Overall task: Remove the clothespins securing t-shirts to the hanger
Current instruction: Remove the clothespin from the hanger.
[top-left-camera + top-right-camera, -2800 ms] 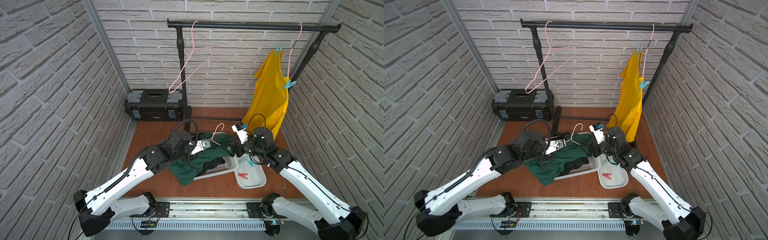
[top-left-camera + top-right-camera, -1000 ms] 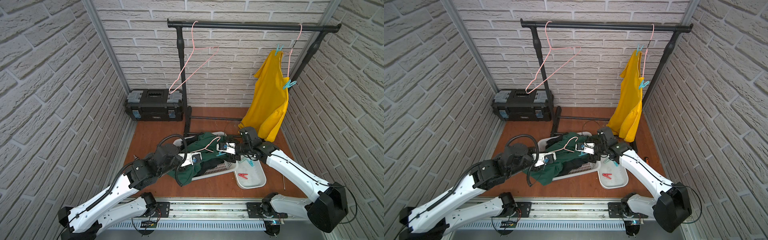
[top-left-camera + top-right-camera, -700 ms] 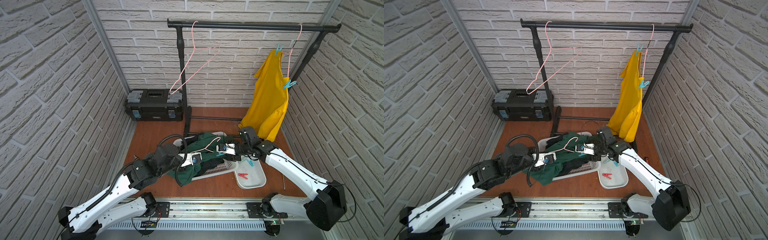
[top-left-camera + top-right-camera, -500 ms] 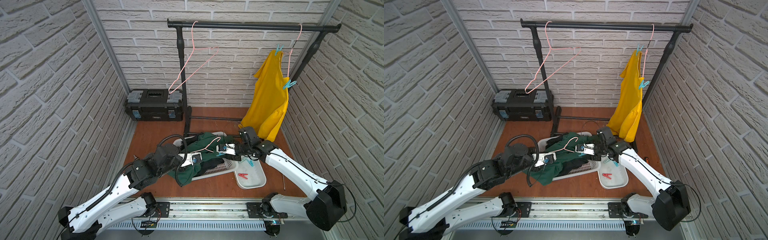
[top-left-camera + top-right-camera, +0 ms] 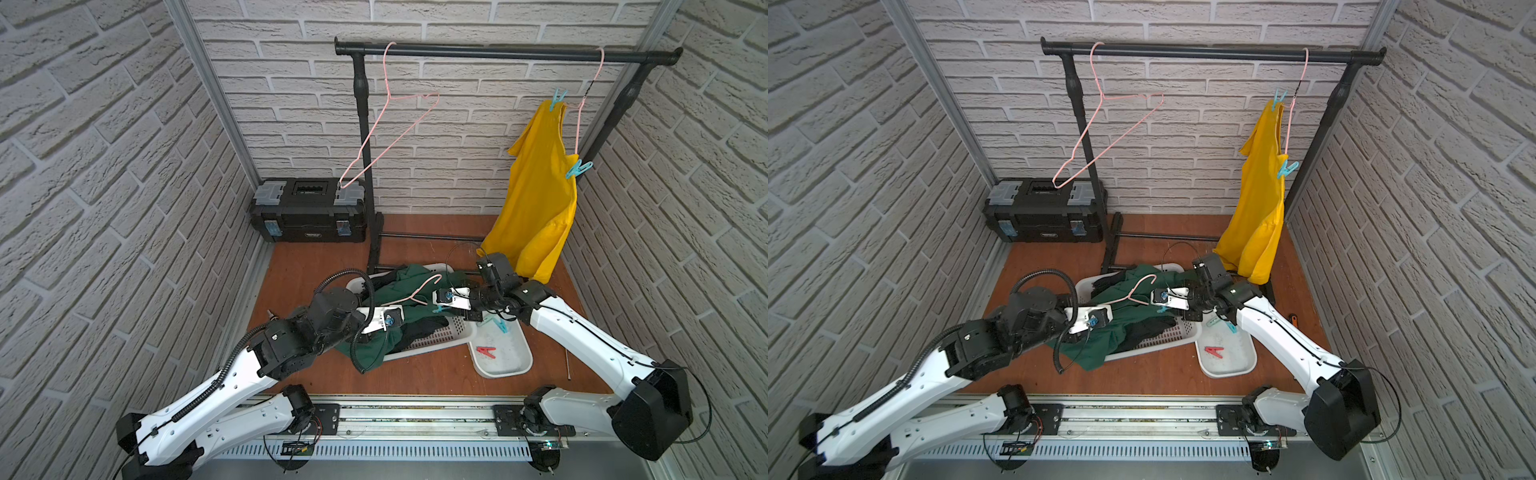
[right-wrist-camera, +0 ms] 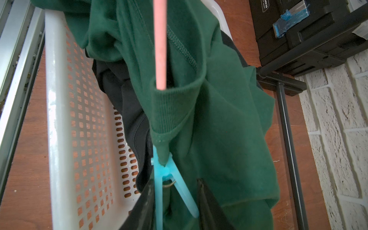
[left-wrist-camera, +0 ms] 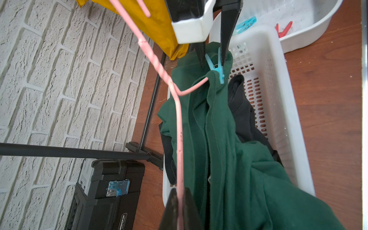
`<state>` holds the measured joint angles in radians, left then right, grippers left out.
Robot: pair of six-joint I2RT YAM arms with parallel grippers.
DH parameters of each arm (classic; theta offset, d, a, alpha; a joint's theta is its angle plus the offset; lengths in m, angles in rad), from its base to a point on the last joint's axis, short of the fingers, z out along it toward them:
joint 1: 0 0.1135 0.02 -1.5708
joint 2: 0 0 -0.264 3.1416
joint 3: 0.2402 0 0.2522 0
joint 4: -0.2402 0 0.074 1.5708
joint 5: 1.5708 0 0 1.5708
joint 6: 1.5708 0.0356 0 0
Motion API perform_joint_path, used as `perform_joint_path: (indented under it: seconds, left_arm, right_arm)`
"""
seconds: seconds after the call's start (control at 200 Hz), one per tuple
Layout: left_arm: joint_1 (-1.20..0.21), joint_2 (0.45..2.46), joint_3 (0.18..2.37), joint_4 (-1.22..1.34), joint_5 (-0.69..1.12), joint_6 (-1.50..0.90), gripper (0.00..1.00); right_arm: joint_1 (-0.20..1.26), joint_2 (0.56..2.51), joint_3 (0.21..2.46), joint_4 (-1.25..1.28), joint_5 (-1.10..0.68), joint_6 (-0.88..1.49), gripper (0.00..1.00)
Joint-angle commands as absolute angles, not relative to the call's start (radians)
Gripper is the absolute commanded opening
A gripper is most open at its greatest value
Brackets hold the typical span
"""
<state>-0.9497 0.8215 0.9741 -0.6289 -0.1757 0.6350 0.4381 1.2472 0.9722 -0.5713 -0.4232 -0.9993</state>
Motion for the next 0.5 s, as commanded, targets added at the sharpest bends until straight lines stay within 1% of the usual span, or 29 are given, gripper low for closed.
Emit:
perform_joint_path:
  seconds: [0.0, 0.045, 0.09, 0.25, 0.415, 0.495]
  left_arm:
    - [-0.953, 0.805, 0.968, -0.588, -0.169, 0.642, 0.0]
    - [-0.953, 0.805, 0.968, -0.588, -0.17, 0.642, 0.0]
    - [-0.954, 0.804, 0.968, -0.588, -0.17, 0.643, 0.0]
    - [-0.954, 0.805, 0.966, -0.586, -0.17, 0.641, 0.0]
    - [-0.953, 0.81, 0.963, -0.582, -0.178, 0.642, 0.0]
    - [-0.954, 0.815, 0.96, -0.578, -0.184, 0.645, 0.0]
  right_arm:
    - [0.436, 1.247, 0.962, -0.552, -0.42, -1.0, 0.27]
    - [0.435, 1.245, 0.96, -0.548, -0.414, -0.997, 0.21]
    - [0.436, 1.242, 0.957, -0.541, -0.407, -0.993, 0.17]
    - [0.436, 1.211, 0.932, -0.503, -0.396, -0.971, 0.15]
    - [0.438, 1.156, 0.895, -0.479, -0.373, -0.946, 0.11]
    - [0.44, 1.113, 0.874, -0.464, -0.347, -0.927, 0.11]
